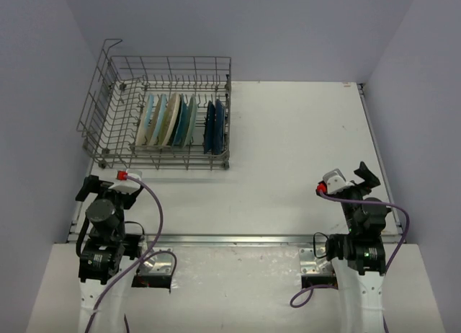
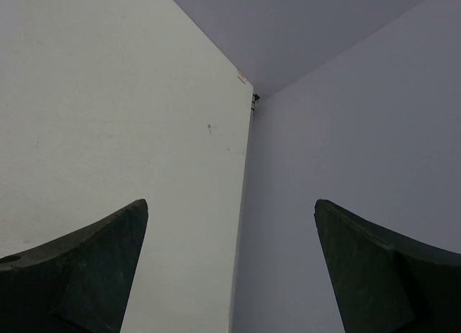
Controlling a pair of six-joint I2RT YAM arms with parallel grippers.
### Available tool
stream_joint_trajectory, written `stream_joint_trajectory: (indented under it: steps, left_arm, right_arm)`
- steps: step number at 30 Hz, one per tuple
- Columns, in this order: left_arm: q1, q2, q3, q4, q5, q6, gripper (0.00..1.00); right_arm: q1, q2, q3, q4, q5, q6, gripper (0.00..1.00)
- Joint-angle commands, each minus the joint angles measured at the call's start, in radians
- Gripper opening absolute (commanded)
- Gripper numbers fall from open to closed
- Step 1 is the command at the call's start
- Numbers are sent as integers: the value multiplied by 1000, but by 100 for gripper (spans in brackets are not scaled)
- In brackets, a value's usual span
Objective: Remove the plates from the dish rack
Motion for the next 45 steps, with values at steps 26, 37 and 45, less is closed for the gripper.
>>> stream_joint_trajectory:
  steps: [26, 37, 45]
  left_arm:
    - [7, 1010, 931, -221, 454, -538, 74]
    - [7, 1183, 885, -100, 272, -588, 45]
    - [7, 1290, 929, -31, 226, -589, 40]
  right_arm:
    - [-5, 842, 612, -255, -152, 678, 99]
    - [-5, 865, 568, -239, -154, 753, 99]
    - [-5, 845, 546, -232, -149, 748, 99]
